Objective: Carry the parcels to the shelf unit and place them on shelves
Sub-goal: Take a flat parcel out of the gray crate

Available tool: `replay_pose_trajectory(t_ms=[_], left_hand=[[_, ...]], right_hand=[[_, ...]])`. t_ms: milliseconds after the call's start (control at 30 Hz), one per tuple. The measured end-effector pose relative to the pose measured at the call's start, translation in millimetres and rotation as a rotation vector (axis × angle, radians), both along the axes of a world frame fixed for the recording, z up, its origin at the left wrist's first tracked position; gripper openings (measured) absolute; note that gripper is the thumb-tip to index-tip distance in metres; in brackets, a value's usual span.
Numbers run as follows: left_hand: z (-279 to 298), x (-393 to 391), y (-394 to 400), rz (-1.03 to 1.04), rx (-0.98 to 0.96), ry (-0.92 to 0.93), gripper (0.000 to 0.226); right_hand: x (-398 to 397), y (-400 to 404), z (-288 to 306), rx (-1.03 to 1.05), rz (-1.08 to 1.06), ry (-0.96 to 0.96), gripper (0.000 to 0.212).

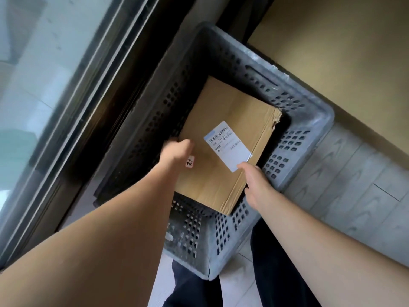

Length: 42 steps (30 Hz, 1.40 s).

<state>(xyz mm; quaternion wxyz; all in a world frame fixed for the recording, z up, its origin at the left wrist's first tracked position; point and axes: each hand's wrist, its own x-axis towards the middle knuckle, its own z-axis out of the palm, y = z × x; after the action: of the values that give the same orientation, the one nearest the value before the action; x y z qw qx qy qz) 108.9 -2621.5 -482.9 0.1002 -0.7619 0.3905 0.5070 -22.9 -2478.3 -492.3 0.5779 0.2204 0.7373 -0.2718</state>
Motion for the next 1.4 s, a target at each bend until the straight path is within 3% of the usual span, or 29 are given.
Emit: replay_pose_trajectory(t_ms=[267,400,700,800,933,1133,1267,1400], left_hand=[[71.4,6.5,-2.3,-0.096,-0.03,0.012,0.056],[125.5,13.0,0.0,-0.118,-0.063,0.035,0.028],[312.4,27.0,21.2,-0.204,-0.164,0.134,0.017],[381.4,40.0,34.7,-0.203,-0.162,0.172,0.04],[468.5,50.2,48.5,-0.155,-0.213,0.256,0.063],[589.1,50.5,67.5,-0.205,-0.333,0.394,0.04],[653.0,47.2,78.7,-0.258,-0.386,0.501,0.057],[703.1,40.9,99.8,-0.221,-0.418,0.622,0.042]], right_hand=[[8.1,6.4,52.5,-0.067,-0.012,-0.016,0.052],[15.2,2.2,105.6,-0.083,-0.018,0.044,0.044],[29.2,18.7,291.5,-0.094,-0.083,0.198,0.032],[37.1,30.8,369.2,-0.148,-0.106,0.223,0.026],[42.2,48.5,466.4,-0.227,-0.127,0.289,0.056],[33.0,77.7,580.7,-0.34,-0.178,0.396,0.057],[28.8,98.4,643.2,-0.428,-0.221,0.44,0.055],[21.5,129.0,699.1,-0.524,-0.268,0.503,0.049]])
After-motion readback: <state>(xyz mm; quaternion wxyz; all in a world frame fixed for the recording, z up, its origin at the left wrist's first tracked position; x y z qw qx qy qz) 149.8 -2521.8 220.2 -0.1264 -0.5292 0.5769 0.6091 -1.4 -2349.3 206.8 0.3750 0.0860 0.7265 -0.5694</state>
